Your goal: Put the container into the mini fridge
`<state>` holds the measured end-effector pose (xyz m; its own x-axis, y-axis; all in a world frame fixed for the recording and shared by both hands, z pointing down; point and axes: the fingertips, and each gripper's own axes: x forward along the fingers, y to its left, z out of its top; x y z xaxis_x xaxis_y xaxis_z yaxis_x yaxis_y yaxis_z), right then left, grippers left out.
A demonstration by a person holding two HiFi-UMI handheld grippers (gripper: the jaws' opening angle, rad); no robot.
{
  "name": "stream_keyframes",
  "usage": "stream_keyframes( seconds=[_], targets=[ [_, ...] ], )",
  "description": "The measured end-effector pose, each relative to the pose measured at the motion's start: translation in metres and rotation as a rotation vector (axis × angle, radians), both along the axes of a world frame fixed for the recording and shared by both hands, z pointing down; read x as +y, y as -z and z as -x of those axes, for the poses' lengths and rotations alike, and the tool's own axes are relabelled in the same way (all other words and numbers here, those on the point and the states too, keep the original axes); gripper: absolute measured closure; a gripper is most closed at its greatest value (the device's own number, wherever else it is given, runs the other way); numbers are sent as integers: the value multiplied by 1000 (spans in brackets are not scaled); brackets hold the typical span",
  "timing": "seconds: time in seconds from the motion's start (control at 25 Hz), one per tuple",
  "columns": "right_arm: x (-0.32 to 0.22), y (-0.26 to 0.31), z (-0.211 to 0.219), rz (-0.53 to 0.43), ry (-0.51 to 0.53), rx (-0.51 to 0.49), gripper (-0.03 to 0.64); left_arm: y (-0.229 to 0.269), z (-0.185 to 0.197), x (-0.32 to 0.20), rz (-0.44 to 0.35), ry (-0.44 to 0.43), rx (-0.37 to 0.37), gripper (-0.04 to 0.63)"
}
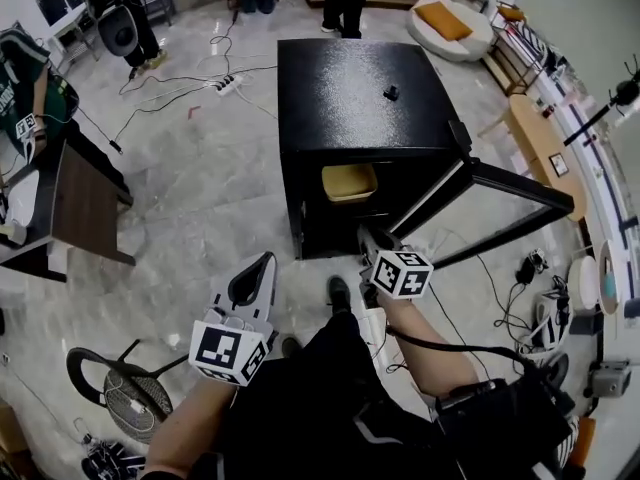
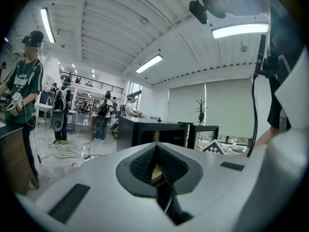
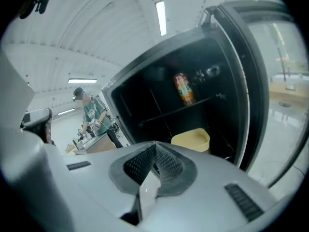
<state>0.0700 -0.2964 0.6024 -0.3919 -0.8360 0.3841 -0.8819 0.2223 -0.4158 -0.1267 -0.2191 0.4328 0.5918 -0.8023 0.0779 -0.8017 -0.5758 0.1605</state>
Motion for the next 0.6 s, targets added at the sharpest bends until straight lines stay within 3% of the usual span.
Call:
stream_keyframes(
  seconds=[0.24,0.4,0.6],
  targets=[
    [31,67,16,-130,40,-29,600,8,5,16,-29,-28,17,588],
    [50,112,23,-221,55,-56,600,16,16,16,-48,2,30,588],
    [81,145,18,-259,47,-56,600,16,13,25,-24,-30,82,588]
  ],
)
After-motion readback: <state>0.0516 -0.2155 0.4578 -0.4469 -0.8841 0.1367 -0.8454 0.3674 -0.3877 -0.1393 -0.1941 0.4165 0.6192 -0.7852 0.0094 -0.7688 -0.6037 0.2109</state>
